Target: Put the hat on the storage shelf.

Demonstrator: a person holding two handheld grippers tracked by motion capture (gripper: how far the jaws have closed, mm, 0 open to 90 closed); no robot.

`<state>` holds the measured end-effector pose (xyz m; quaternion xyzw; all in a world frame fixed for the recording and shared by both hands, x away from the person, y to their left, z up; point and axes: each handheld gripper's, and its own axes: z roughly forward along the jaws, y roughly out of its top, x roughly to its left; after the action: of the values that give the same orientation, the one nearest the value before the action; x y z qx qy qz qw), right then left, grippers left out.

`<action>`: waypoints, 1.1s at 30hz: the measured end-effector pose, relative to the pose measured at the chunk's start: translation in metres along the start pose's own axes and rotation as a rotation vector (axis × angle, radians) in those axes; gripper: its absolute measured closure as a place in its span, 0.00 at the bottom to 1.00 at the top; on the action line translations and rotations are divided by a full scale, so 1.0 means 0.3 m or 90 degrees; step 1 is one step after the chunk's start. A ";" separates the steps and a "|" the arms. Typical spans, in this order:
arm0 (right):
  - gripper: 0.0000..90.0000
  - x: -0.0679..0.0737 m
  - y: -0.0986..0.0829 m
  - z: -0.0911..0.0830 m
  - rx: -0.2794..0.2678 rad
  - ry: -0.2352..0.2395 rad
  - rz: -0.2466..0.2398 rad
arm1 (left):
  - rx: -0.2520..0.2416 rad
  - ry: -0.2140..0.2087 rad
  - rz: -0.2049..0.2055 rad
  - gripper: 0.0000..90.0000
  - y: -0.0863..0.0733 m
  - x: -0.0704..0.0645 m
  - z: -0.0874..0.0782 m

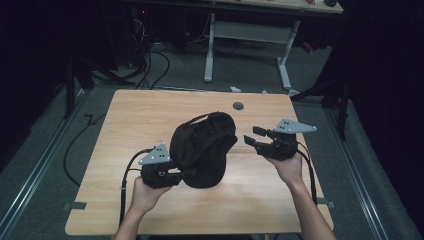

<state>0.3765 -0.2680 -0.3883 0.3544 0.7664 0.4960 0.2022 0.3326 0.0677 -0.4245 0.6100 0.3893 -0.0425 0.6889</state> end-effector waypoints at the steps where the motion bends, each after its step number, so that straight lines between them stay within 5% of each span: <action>1: 0.55 0.000 -0.018 0.004 0.010 -0.006 0.006 | -0.005 0.003 0.001 0.76 0.004 0.003 -0.003; 16: 0.55 0.018 -0.352 0.123 0.169 -0.087 0.031 | -0.074 0.068 0.004 0.76 0.060 0.042 -0.015; 27: 0.52 0.012 -0.450 0.150 0.190 -0.127 0.032 | -0.129 0.116 -0.002 0.76 0.116 0.072 -0.021; 33: 0.44 0.011 -0.455 0.152 0.198 -0.142 0.040 | -0.151 0.134 -0.009 0.76 0.151 0.085 -0.016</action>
<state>0.3577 -0.2724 -0.5309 0.4578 0.7953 0.3356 0.2129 0.3722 0.0941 -0.4026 0.5228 0.4658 0.0633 0.7111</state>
